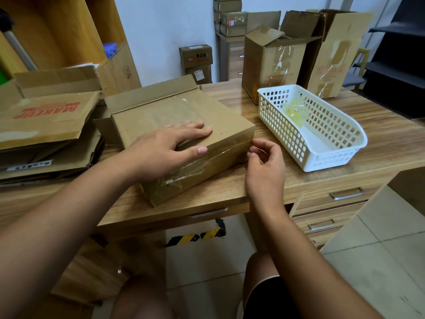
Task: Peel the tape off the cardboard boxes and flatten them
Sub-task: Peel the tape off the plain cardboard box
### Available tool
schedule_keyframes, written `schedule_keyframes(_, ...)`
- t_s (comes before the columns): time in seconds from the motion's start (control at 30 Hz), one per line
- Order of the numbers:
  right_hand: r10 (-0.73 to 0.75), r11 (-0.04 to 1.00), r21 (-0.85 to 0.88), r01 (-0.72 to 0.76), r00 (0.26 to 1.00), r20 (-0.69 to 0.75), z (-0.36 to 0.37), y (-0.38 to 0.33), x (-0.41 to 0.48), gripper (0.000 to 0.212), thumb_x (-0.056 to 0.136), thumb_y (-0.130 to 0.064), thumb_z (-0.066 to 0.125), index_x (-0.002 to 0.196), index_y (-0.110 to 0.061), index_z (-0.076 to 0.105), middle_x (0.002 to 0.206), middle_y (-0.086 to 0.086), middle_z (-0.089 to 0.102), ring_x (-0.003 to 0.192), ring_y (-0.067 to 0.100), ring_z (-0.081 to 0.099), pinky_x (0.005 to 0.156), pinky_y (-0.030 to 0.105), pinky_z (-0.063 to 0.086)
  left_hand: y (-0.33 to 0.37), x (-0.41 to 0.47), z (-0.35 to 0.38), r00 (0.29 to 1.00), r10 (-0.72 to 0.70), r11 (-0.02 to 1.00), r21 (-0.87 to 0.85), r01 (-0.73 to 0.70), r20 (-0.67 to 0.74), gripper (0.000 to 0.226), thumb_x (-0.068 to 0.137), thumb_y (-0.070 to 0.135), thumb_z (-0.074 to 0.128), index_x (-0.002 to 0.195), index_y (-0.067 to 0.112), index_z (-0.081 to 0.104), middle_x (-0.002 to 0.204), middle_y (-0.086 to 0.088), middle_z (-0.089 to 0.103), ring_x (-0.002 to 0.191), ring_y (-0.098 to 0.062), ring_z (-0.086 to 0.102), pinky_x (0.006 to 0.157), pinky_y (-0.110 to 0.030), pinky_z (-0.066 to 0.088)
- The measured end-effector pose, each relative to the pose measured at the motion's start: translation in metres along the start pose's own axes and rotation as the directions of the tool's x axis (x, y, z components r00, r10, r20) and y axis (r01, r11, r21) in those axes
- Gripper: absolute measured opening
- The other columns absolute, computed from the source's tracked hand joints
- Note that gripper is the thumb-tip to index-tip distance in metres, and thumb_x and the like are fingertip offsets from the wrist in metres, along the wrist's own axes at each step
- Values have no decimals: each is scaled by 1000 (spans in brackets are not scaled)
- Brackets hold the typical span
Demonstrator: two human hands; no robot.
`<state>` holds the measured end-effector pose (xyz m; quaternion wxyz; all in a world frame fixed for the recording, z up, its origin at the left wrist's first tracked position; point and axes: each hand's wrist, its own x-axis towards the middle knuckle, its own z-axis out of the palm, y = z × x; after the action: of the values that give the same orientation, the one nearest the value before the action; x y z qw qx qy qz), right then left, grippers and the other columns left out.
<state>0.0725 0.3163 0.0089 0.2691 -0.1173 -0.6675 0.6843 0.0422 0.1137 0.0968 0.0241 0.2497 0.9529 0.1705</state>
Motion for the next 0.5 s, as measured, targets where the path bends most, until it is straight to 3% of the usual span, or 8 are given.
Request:
schedule_keyframes(0.17, 19, 1000, 22, -19, 1000, 11, -2, -1, -1, 26, 97, 1, 53, 112, -19, 62, 112, -1, 66, 103, 4, 64, 88, 14, 51, 1, 0, -1, 1000, -5, 1000, 15, 5, 8, 56, 89, 73, 36, 144, 64, 28, 154, 38, 20, 146, 5, 16, 119, -44, 22)
schedule_keyframes(0.4, 133, 983, 124, -134, 991, 21, -15, -3, 10, 30, 94, 3, 50, 102, -24, 61, 105, -2, 69, 105, 20, 67, 96, 37, 55, 3, -3, -4, 998, 44, 999, -1, -44, 42, 53, 90, 68, 41, 142, 65, 30, 152, 40, 20, 139, 15, 13, 113, -28, 17)
schedule_keyframes(0.5, 106, 992, 74, -106, 994, 7, -21, -8, 14, 32, 94, -2, 53, 115, -25, 60, 115, -7, 64, 113, 10, 60, 98, 29, 49, 4, -4, -5, 993, 95, 995, -18, -94, 73, 54, 89, 67, 45, 141, 65, 31, 152, 41, 21, 131, 29, 9, 113, -24, 14)
